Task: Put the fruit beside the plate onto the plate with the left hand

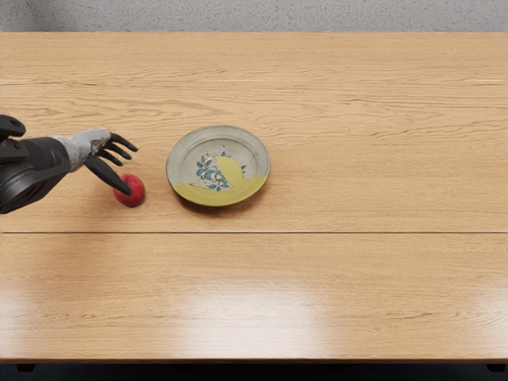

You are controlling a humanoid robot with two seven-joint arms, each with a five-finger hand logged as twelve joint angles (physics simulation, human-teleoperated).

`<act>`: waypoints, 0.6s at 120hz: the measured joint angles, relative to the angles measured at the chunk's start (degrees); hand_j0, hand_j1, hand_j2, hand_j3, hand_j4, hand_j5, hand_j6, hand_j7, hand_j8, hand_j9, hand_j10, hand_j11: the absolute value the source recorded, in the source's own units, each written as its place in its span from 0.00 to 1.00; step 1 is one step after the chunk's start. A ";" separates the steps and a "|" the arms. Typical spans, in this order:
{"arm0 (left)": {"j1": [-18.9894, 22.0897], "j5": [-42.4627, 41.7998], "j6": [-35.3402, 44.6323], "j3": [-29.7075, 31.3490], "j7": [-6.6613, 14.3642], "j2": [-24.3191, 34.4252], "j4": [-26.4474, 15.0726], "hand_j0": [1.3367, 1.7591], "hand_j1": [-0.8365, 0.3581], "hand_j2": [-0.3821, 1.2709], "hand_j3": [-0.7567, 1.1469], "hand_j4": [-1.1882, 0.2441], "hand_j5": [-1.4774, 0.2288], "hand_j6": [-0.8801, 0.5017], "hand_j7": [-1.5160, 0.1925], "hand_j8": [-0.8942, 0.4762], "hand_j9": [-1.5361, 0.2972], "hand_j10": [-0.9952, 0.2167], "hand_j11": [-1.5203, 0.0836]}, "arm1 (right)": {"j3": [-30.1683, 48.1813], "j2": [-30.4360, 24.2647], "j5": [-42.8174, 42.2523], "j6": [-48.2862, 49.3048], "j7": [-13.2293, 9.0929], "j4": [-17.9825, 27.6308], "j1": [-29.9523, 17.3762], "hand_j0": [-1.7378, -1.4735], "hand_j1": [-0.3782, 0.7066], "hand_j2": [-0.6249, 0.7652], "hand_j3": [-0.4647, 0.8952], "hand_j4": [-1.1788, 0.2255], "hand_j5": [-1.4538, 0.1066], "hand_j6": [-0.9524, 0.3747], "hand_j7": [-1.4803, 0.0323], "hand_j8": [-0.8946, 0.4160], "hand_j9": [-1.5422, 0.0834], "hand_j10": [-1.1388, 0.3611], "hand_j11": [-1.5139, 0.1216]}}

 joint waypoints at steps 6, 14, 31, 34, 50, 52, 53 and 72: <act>0.57 0.13 0.75 0.02 0.02 -0.27 0.06 0.76 0.63 0.28 0.40 0.58 0.59 0.38 0.61 0.39 0.58 0.52 0.65 | 0.00 0.00 0.00 0.00 0.00 0.00 0.00 0.30 0.03 0.45 0.34 0.84 0.93 0.72 0.98 0.68 0.95 0.76 0.93; 1.03 0.23 1.34 -0.09 0.04 -0.61 0.07 0.76 0.63 0.28 0.40 0.58 0.59 0.37 0.61 0.39 0.58 0.52 0.65 | 0.00 0.00 0.00 0.00 0.00 0.00 -0.02 0.30 0.03 0.45 0.34 0.84 0.93 0.72 0.98 0.68 0.95 0.76 0.93; 1.71 0.33 2.47 -0.20 0.06 -0.70 0.14 0.76 0.62 0.28 0.40 0.57 0.58 0.37 0.60 0.38 0.57 0.51 0.65 | 0.00 0.00 0.00 0.00 0.00 0.00 0.00 0.30 0.03 0.45 0.34 0.84 0.93 0.72 0.98 0.68 0.95 0.76 0.93; 2.04 0.34 2.58 -0.22 0.06 -0.70 0.16 0.76 0.61 0.28 0.40 0.56 0.58 0.36 0.60 0.38 0.57 0.51 0.64 | 0.00 0.00 0.00 0.00 0.00 0.00 0.00 0.30 0.03 0.45 0.34 0.84 0.93 0.72 0.98 0.68 0.95 0.76 0.93; 3.13 0.41 3.53 -0.49 0.06 -1.21 0.46 0.76 0.60 0.28 0.40 0.55 0.56 0.35 0.58 0.36 0.55 0.49 0.62 | 0.00 0.00 0.00 0.00 0.00 0.00 0.00 0.30 0.03 0.45 0.34 0.84 0.93 0.72 0.98 0.68 0.95 0.76 0.93; 3.22 0.42 3.80 -0.54 0.06 -1.45 0.48 0.76 0.59 0.28 0.40 0.55 0.56 0.35 0.58 0.36 0.55 0.49 0.62 | 0.00 0.00 0.00 0.00 0.00 0.00 0.00 0.30 0.03 0.45 0.34 0.84 0.93 0.72 0.98 0.68 0.95 0.76 0.93; 3.30 0.43 3.94 -0.57 0.06 -1.59 0.49 0.76 0.59 0.28 0.40 0.55 0.56 0.35 0.58 0.36 0.55 0.49 0.62 | 0.00 0.00 0.00 0.00 0.00 0.00 0.00 0.30 0.03 0.45 0.34 0.84 0.93 0.72 0.98 0.68 0.95 0.76 0.93; 4.28 0.46 6.63 -1.08 0.01 -1.93 0.94 0.76 0.60 0.33 0.40 0.54 0.54 0.34 0.56 0.35 0.53 0.48 0.60 | 0.00 0.00 0.00 0.00 0.00 0.00 0.02 0.30 0.03 0.45 0.34 0.84 0.93 0.72 0.98 0.68 0.95 0.76 0.93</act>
